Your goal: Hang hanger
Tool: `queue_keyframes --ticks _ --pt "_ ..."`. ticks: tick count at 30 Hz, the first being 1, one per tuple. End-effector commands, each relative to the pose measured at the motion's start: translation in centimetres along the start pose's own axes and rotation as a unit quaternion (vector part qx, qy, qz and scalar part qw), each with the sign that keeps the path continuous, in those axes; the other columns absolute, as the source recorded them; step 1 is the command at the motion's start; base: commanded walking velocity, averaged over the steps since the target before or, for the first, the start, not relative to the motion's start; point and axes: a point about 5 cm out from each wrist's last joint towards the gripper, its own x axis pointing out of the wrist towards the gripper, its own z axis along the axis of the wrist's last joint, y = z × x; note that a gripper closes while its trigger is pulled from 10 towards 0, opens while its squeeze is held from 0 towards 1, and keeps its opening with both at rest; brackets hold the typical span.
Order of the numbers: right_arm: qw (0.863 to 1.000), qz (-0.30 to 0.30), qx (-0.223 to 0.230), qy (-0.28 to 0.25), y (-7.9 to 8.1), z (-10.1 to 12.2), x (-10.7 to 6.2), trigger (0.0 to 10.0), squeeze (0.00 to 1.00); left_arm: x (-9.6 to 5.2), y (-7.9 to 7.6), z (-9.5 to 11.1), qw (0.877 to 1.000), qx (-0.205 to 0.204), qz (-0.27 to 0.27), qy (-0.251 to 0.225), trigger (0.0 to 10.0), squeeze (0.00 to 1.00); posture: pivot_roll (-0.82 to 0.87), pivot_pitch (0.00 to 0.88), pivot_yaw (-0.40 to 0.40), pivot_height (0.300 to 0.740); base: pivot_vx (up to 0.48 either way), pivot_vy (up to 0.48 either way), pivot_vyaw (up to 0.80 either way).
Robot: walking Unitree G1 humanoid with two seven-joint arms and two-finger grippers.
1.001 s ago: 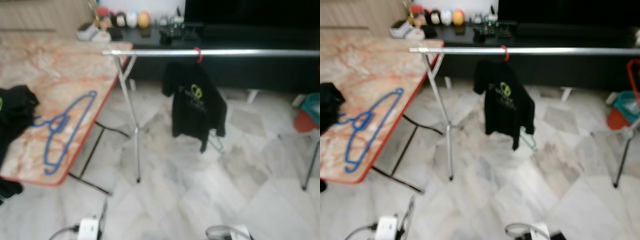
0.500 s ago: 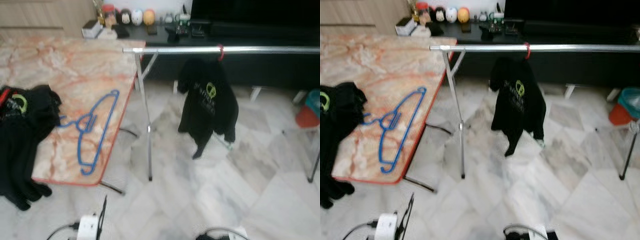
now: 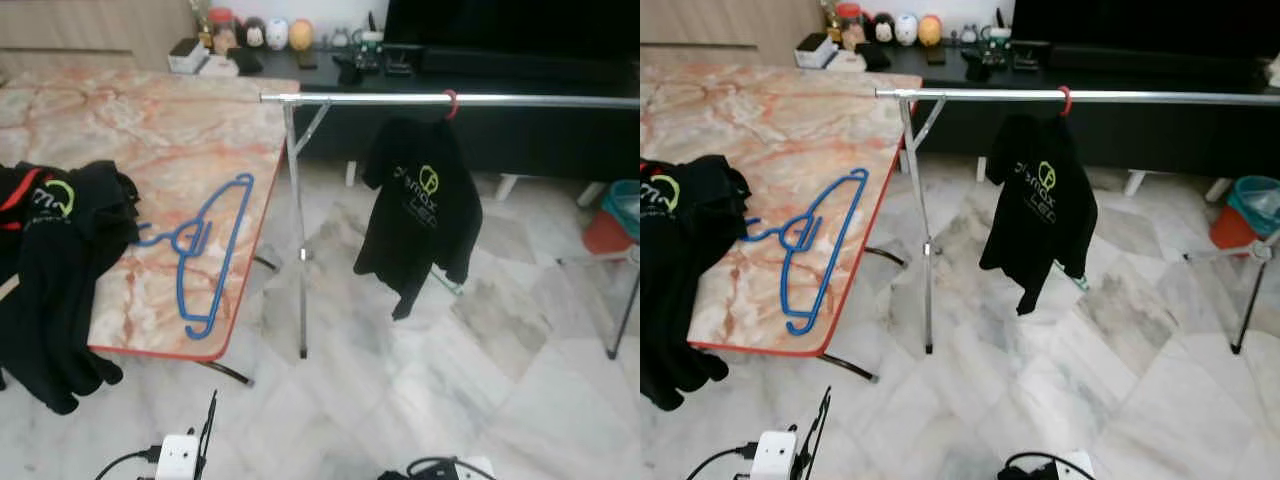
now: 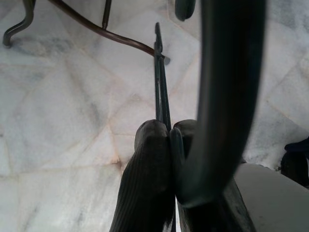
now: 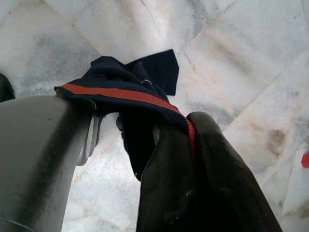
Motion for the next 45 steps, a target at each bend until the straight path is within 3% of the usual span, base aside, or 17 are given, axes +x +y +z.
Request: queue_keyframes --ticks 1,12,45 --pt "1.0 -0.003 0.001 0.001 -0.05 -0.1 -0.01 10.0 0.0 -0.1 -0.02 -0.09 1.0 0.003 0.0 -0.001 10.0 0.0 0.03 0.087 -0.006 0.74 0.0 0.0 0.0" --pt "1.0 -0.003 0.002 0.001 -0.08 -0.08 0.0 10.0 0.0 -0.12 -0.04 0.03 1.0 0.0 0.001 -0.006 10.0 0.0 0.03 0.087 -0.006 0.74 -0.133 0.0 0.0" --pt "1.0 -0.005 0.006 0.001 -0.07 -0.09 -0.01 10.0 0.0 -0.2 0.17 -0.03 1.0 -0.001 0.003 -0.006 10.0 0.0 0.03 0.092 -0.003 0.74 -0.297 0.0 0.0"
